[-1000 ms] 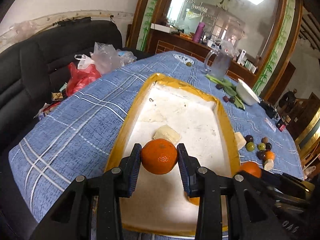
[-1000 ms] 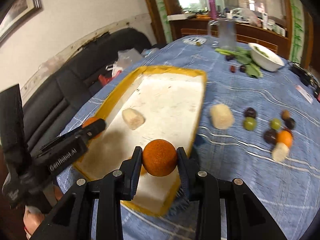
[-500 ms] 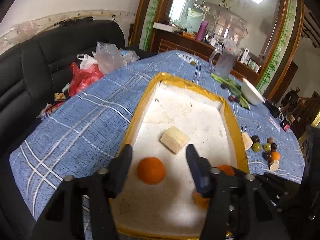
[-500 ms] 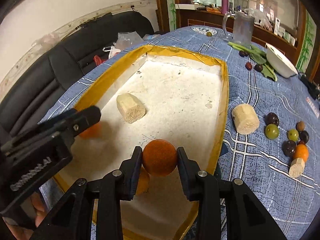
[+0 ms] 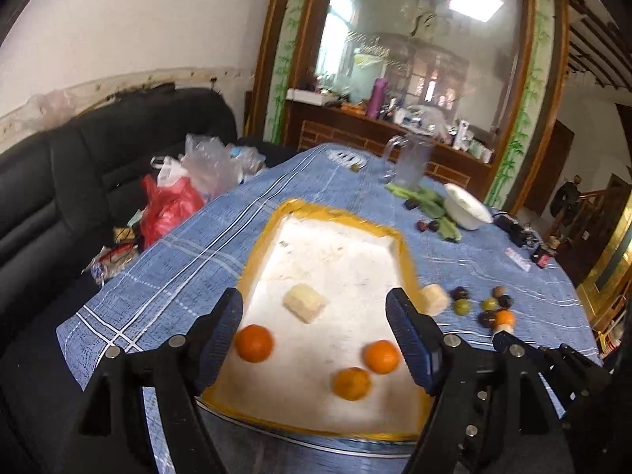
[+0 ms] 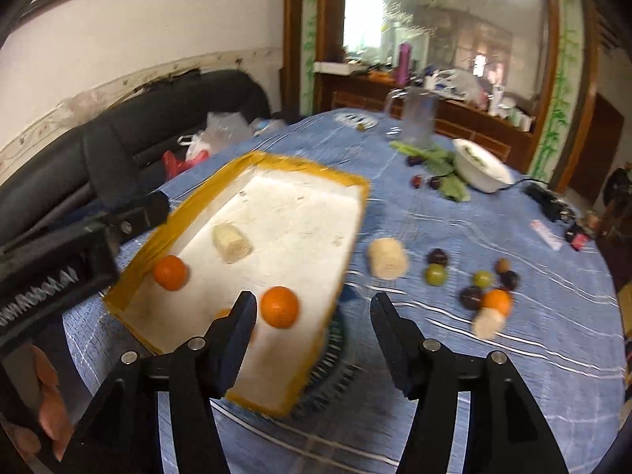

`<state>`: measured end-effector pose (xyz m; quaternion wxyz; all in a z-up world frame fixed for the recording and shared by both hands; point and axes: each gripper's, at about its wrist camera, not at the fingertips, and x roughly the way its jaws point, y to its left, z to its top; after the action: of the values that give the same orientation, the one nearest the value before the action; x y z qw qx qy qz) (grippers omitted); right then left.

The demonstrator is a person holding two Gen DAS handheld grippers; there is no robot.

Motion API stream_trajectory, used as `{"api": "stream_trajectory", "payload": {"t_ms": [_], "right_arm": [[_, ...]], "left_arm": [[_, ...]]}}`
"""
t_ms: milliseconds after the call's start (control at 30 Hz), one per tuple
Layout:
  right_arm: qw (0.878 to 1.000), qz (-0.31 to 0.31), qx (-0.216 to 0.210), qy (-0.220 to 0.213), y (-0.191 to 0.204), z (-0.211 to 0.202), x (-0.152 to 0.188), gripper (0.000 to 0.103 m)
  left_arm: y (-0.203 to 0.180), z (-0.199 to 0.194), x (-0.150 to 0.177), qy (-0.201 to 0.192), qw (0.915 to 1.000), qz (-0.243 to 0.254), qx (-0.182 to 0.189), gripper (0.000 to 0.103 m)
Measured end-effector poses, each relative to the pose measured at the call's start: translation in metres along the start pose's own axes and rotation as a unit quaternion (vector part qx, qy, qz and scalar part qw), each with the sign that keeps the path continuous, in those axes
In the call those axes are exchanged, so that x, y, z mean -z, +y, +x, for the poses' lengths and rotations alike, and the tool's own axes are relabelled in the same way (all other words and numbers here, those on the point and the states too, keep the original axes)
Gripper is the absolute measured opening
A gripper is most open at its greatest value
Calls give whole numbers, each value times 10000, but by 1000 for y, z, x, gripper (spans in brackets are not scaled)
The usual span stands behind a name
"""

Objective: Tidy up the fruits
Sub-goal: 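Carry both tangerines over the tray and open both grippers to drop them, then move both open grippers back toward the remaining fruit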

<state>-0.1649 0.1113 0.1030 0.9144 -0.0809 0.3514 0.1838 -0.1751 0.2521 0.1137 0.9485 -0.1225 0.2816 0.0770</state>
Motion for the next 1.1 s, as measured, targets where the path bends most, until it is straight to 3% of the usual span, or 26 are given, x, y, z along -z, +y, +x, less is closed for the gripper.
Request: {"api": "stream_trajectory", "payload": {"t_ms": [200, 400, 533, 633, 733, 833, 933, 1100], "right_arm": [[9981, 496, 307, -217, -53, -41, 5, 64], [9874, 922, 1017, -788, -135, -121, -11, 64], [9749, 1077, 1594, -1124, -186, -168, -35, 73], [9652, 1217, 1900, -1325, -216, -187, -45, 83], [9652, 1349, 1854, -1258, -229, -171, -41, 83], [9728, 1569, 1452, -895, -234, -128, -29, 83], [9786, 1617, 1166, -510, -234, -86, -20, 83], [9837, 1634, 749, -21, -223, -29, -10, 83]], "left_arm": [[-44, -43, -8, -330, 9975, 360, 506, 80], [-95, -85, -28, -564, 9893, 740, 1123, 81], [-125, -116, -44, -1086, 9823, 1229, 906, 92], [-138, -118, -47, -1196, 9793, 1409, 827, 95], [-147, -99, -39, -1045, 9799, 1535, 732, 96], [-149, -64, -29, -640, 9837, 1557, 629, 96], [-150, -25, -18, -264, 9864, 1591, 308, 96], [-151, 13, -6, 30, 9847, 1741, -93, 96]]}}
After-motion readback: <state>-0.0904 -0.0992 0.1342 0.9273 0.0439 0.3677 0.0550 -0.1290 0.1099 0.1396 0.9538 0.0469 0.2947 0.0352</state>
